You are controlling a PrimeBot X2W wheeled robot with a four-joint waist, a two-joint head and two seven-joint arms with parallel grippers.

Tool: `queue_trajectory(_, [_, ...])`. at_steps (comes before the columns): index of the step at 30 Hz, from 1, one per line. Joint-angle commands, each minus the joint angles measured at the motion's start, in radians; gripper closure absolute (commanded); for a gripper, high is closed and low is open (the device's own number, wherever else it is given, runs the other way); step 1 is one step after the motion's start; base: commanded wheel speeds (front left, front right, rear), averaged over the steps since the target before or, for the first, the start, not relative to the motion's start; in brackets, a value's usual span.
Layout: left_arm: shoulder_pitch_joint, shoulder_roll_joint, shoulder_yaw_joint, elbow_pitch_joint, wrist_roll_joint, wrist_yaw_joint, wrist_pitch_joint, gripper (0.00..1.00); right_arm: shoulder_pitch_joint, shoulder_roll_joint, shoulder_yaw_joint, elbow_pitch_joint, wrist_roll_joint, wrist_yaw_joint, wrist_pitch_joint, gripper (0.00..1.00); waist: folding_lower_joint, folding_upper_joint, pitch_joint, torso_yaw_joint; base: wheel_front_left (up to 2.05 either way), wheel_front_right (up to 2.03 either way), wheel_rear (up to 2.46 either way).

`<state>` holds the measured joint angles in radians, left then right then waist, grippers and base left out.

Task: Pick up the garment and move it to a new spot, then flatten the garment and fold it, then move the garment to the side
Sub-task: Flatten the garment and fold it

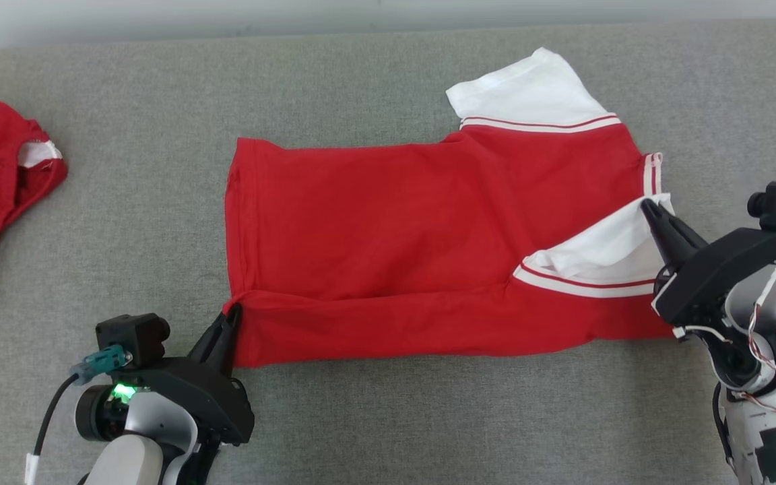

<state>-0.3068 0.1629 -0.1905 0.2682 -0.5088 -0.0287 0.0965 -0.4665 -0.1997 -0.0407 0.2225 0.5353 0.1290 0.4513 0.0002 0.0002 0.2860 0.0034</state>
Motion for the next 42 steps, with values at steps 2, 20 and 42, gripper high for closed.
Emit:
queue_trajectory(2, [-0.016, 0.002, -0.001, 0.013, 0.004, -0.005, -0.01, 1.0, -0.024, -0.011, 0.011, 0.023, -0.007, 0.003, -0.023, 1.0, -0.0002, -0.0002, 0.012, 0.007, 0.0, 0.0, 0.0])
queue_trajectory(20, [-0.067, -0.001, 0.009, 0.101, -0.002, 0.001, -0.091, 0.0, -0.096, -0.02, 0.059, 0.164, 0.014, 0.003, -0.214, 0.0, -0.0002, -0.0002, 0.016, 0.011, 0.0, 0.0, 0.0])
queue_trajectory(42, [0.027, -0.003, -0.06, 0.089, 0.116, 0.093, -0.19, 0.0, 0.131, -0.027, -0.024, 0.11, -0.193, 0.003, -0.053, 0.0, -0.0002, -0.0002, -0.027, -0.008, 0.0, 0.0, 0.0])
